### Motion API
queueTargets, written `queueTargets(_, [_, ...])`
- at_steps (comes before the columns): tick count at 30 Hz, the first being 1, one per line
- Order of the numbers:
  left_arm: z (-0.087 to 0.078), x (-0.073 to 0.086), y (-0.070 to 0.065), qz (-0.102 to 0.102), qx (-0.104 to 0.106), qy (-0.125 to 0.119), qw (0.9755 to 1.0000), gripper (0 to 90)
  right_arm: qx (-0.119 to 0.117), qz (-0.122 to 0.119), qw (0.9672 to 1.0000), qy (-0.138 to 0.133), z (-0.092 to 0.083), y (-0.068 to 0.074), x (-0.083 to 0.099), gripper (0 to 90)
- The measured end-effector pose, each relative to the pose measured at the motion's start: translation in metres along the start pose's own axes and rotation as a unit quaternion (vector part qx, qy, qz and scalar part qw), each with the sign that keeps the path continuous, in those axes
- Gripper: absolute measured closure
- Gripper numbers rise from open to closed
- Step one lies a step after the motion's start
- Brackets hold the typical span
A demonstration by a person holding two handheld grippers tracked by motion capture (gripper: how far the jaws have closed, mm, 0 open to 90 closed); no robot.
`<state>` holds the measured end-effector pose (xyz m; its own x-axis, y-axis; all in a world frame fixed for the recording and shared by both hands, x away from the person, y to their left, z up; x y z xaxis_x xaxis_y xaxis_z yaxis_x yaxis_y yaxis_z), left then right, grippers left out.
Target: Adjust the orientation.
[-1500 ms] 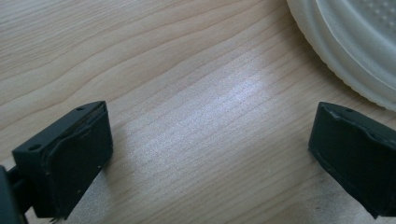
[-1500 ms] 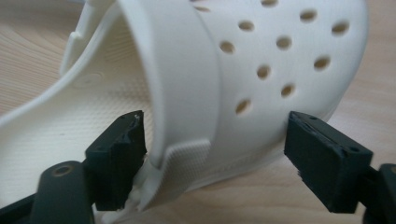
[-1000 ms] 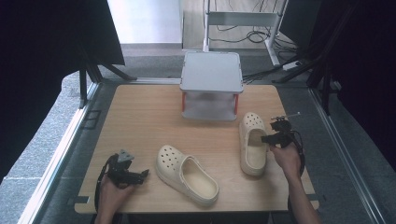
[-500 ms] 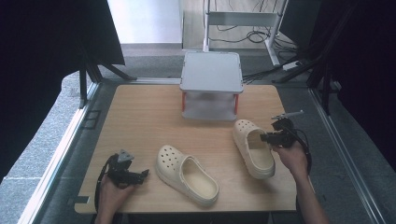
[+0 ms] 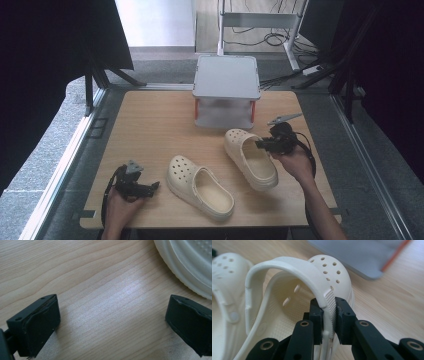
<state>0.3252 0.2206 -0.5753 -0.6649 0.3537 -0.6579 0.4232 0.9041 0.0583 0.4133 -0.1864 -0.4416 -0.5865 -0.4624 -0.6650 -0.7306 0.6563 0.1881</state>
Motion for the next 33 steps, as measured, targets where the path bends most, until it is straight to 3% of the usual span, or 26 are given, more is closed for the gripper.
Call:
queueTargets(4, [0.000, 0.000, 0.000, 0.000, 0.000, 0.000, 1.0000, 0.0, -0.025, -0.030, 0.9992, -0.002, 0.014, 0.016, -0.012, 77.2])
queueTargets(10, [0.000, 0.000, 0.000, -0.001, 0.000, -0.001, 1.0000, 0.0, -0.058, -0.074, 0.9955, -0.002, 0.041, 0.036, -0.028, 77.3])
queueTargets(18, [0.000, 0.000, 0.000, -0.001, 0.000, 0.000, 1.0000, 0.0, -0.110, -0.124, 0.9861, 0.000, 0.075, 0.049, -0.027, 77.2])
queueTargets(25, [0.000, 0.000, 0.000, -0.002, 0.000, 0.000, 1.0000, 0.0, -0.114, -0.139, 0.9833, 0.023, 0.084, 0.041, -0.015, 76.6])
queueTargets(30, [0.000, 0.000, 0.000, -0.002, 0.000, 0.000, 1.0000, 0.0, -0.113, -0.131, 0.9839, 0.045, 0.088, 0.037, -0.006, 73.5])
queueTargets(33, [0.000, 0.000, 0.000, -0.002, -0.001, 0.000, 1.0000, 0.0, -0.101, -0.129, 0.9850, 0.054, 0.092, 0.037, -0.005, 70.0])
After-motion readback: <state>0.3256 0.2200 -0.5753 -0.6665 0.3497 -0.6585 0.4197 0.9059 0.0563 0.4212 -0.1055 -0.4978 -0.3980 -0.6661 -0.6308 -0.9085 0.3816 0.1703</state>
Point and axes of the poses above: each handheld gripper's, and its own axes: z roughly forward along the jaws, x roughly out of its underside, y roughly to its left, the point moved 7 cm from there along z, roughly forward along the jaws, and after that the axes turned 7 degrees about -x, right-handed, at the moved point
